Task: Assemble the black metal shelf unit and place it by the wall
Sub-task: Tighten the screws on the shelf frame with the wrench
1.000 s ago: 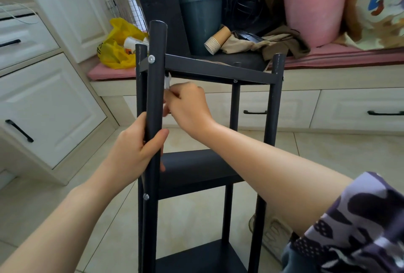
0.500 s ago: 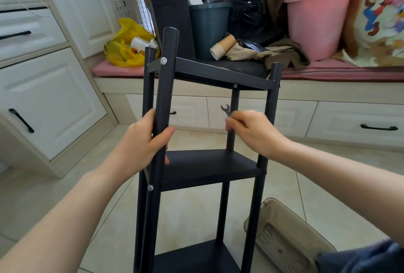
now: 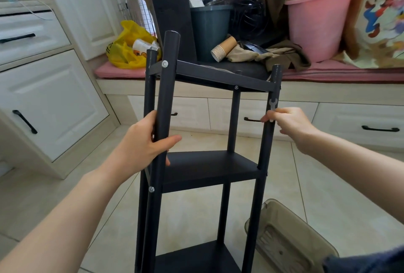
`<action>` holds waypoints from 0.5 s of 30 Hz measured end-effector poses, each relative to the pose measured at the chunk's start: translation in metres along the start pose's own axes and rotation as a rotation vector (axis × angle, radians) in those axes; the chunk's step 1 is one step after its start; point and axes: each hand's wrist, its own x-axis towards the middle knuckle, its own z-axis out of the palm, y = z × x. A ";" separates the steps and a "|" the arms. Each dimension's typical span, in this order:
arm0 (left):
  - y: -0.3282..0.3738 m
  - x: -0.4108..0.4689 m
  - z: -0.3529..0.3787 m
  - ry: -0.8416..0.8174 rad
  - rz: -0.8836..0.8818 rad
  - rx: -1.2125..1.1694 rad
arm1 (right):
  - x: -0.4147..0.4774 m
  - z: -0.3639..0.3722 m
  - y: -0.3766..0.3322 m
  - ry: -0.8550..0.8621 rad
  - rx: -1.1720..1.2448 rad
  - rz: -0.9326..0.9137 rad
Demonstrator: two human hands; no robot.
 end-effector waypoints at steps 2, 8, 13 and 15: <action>-0.001 0.000 0.001 0.007 0.005 0.004 | 0.000 0.000 -0.003 -0.047 0.080 0.033; -0.020 0.006 -0.007 0.125 -0.071 0.064 | 0.000 0.004 -0.015 -0.155 0.210 0.088; -0.043 0.007 -0.021 0.194 -0.130 0.177 | -0.003 0.018 -0.025 -0.172 0.238 -0.020; -0.052 0.007 -0.026 0.203 -0.158 0.218 | -0.006 0.024 -0.029 -0.182 0.233 -0.063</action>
